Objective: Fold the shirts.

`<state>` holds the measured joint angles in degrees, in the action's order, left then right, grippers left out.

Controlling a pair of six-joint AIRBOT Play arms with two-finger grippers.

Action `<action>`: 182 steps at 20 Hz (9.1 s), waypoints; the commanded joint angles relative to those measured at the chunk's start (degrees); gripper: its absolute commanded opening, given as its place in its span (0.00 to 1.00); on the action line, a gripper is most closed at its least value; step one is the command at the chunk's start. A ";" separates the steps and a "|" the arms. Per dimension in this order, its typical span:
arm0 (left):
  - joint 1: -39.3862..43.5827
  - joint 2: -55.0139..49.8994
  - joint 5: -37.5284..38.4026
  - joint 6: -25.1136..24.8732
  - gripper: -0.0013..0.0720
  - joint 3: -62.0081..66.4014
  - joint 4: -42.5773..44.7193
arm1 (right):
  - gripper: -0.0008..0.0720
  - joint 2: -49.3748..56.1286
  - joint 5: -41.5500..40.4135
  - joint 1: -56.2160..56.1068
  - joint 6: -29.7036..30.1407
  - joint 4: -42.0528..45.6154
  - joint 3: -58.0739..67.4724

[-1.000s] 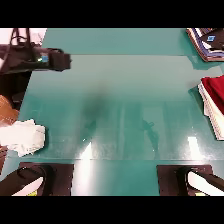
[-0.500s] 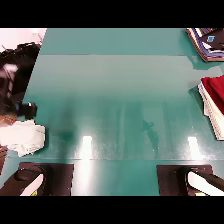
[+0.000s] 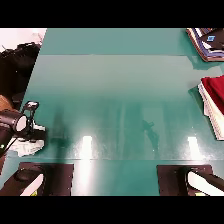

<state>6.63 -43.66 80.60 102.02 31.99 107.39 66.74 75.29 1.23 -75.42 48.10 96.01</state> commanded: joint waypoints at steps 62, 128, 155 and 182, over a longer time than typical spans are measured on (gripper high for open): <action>7.93 -25.00 -21.51 -12.46 0.05 34.10 -36.61 | 0.03 -3.82 0.76 -0.66 -0.07 6.01 -16.22; 50.51 -26.32 -40.70 -21.09 0.27 27.12 -62.82 | 0.68 -2.78 -2.10 -6.01 -7.13 15.87 -31.17; 20.04 -62.75 -31.74 -31.95 0.85 55.28 -61.48 | 0.63 -2.78 1.29 -10.88 -9.68 14.60 -31.19; 14.23 -51.63 -21.53 -28.39 0.05 70.71 -45.57 | 0.03 8.81 -14.47 -17.22 -1.25 7.98 -34.62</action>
<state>21.45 -101.25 61.21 72.27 102.61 55.66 78.94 58.41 -16.51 -76.66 50.70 55.72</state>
